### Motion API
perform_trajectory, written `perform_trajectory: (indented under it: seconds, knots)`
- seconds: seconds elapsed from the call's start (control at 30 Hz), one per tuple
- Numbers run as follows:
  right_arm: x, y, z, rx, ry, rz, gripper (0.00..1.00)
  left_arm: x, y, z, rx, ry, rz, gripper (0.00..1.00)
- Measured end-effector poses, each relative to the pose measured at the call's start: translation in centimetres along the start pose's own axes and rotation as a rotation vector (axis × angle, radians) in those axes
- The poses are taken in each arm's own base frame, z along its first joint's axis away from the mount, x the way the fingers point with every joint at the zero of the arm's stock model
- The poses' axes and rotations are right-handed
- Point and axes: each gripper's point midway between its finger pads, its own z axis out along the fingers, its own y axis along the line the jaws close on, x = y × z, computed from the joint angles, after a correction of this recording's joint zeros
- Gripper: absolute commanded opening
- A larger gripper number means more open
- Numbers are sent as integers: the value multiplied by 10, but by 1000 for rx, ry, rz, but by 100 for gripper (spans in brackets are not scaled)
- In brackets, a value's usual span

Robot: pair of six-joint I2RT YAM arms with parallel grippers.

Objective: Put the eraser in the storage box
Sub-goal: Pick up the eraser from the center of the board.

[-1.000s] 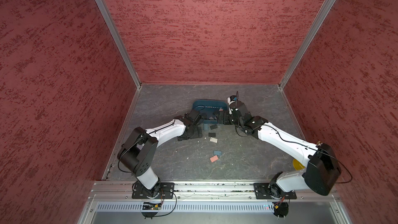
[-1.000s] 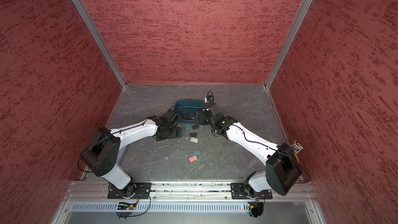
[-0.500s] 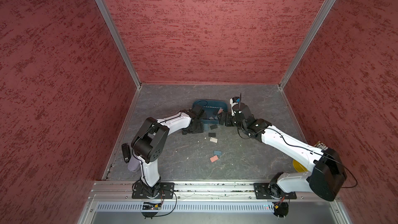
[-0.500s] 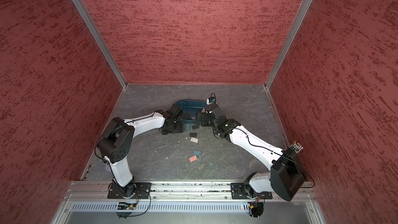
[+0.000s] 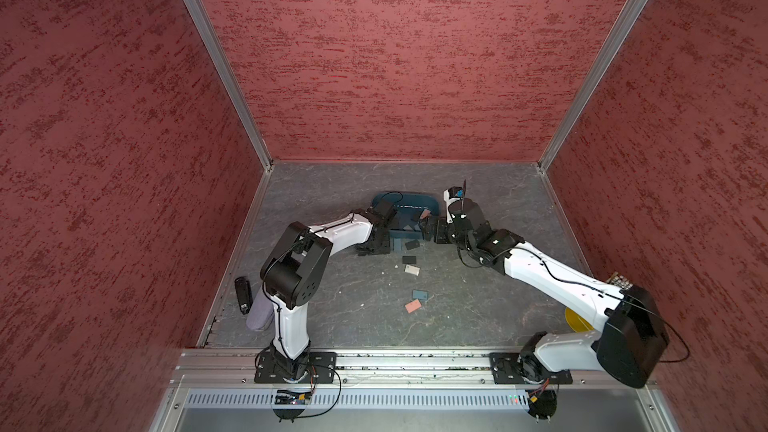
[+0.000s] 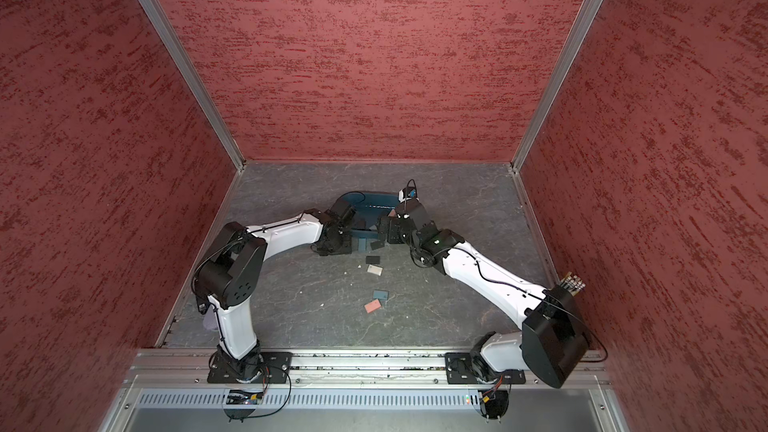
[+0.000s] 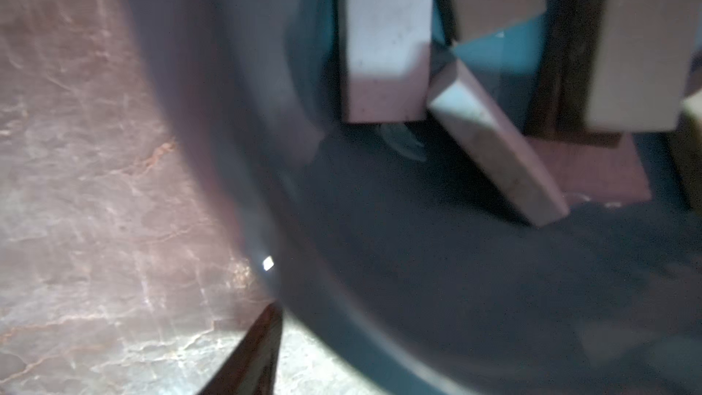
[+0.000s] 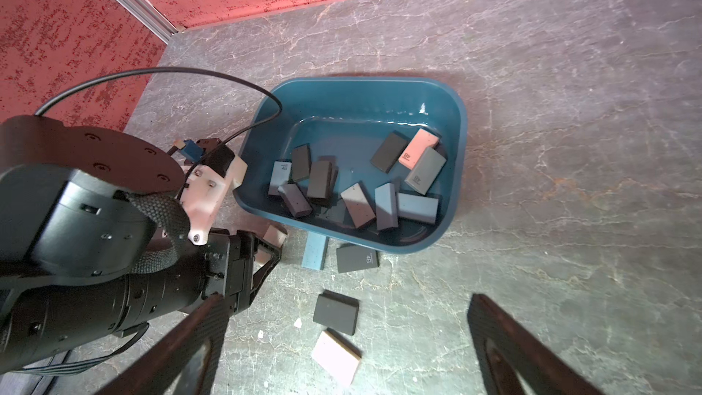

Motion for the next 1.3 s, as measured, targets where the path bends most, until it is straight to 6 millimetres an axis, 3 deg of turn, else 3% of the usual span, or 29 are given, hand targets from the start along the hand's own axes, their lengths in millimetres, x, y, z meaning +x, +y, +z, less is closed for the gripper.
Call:
perform_trajectory:
  seconds: [0.43, 0.8, 1.07, 1.3]
  knots:
    - [12, 1, 4, -9, 24, -3, 99, -3, -1, 1, 0, -14, -2, 29]
    - [70, -4, 21, 15, 148, -55, 99, 4, 0, -1, 29, -62, -11, 24]
    - [119, -10, 27, 26, 240, -87, 99, 50, 7, -15, 70, 2, -9, 24]
    - [139, -5, 30, 12, 275, -99, 97, 61, 15, -38, 97, 4, -28, 24]
